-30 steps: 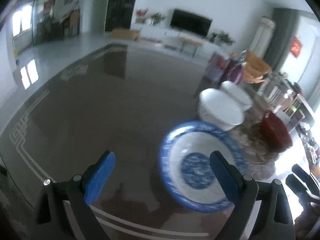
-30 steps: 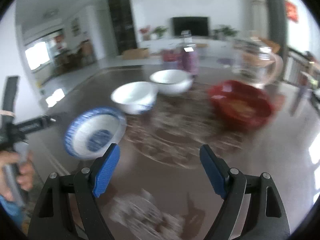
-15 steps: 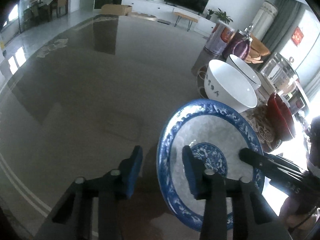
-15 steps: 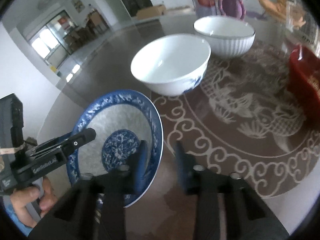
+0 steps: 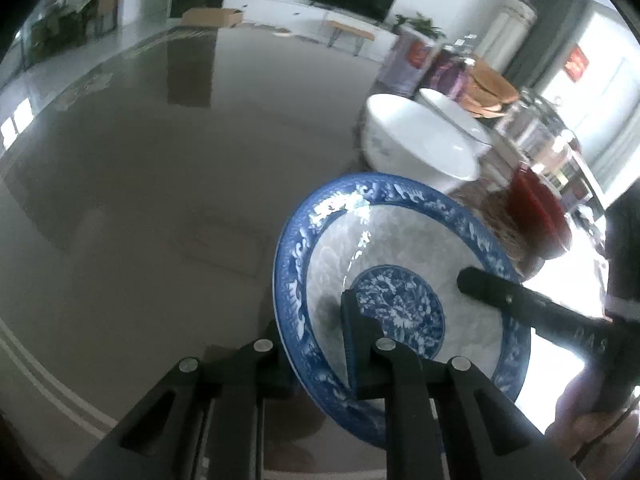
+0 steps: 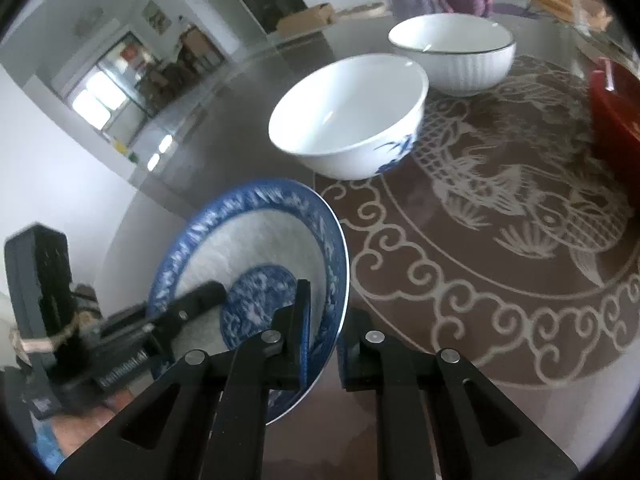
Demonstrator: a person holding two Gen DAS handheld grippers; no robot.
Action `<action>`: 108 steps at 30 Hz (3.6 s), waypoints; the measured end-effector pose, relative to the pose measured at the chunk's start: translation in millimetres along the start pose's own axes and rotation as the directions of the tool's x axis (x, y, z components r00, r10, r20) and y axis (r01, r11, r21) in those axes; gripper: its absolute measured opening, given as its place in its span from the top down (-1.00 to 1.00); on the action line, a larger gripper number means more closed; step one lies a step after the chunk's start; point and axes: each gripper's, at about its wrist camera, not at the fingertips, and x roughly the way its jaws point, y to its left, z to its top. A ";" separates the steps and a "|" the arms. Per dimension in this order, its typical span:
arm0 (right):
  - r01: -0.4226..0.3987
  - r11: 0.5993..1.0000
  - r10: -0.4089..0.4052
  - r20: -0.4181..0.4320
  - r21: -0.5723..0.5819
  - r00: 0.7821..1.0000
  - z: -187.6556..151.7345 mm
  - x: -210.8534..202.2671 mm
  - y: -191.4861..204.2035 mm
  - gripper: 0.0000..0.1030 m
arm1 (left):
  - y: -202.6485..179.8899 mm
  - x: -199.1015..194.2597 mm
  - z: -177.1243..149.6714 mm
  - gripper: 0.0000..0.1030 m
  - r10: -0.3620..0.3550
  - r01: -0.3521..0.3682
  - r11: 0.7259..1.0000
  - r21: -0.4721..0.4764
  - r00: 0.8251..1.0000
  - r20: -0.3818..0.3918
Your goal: Organize plates and bowls
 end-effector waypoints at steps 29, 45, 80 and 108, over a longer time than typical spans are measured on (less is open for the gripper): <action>0.164 0.935 -0.247 0.248 0.313 0.937 -101.4 -139.2 -151.4 0.67 | -190.4 50.2 -38.1 0.68 -0.179 0.190 0.941 0.279 0.982 -0.064; 0.362 0.867 -0.491 0.459 0.343 0.740 -151.5 -217.5 -142.5 -0.37 | -126.7 -1.8 -39.4 -0.70 -0.075 0.055 0.985 0.161 0.990 0.118; 0.292 0.944 -0.324 0.280 0.151 0.904 -11.0 -175.4 -70.2 -0.37 | -28.1 -6.6 99.4 -0.81 0.013 -0.019 0.996 0.090 0.998 0.059; 0.180 0.971 -0.161 -0.124 0.157 0.979 108.5 27.9 -29.4 0.76 | -38.8 104.0 156.5 0.77 0.017 0.016 0.987 0.157 0.979 -0.204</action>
